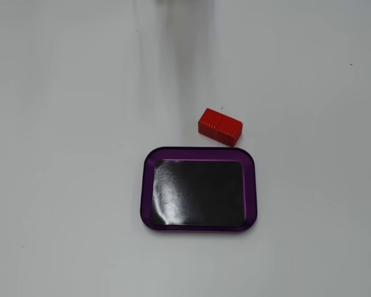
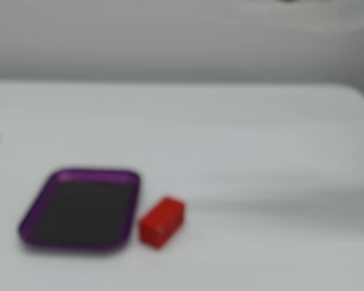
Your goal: Remove the cube from the box.
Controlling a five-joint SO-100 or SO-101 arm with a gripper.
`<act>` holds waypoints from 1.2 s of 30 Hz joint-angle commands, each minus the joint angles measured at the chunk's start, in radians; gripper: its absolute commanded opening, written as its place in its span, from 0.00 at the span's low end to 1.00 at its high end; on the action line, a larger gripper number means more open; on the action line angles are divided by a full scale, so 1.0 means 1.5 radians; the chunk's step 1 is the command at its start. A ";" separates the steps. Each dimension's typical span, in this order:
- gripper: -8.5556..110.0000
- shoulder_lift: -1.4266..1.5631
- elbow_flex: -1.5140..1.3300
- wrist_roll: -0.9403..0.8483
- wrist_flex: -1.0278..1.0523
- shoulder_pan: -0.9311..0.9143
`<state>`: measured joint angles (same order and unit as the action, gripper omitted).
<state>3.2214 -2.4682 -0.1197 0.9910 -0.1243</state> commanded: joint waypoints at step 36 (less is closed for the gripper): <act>0.07 0.050 -0.278 0.061 0.012 -0.007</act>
<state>3.2827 -2.8808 -0.0353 1.0170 -0.1319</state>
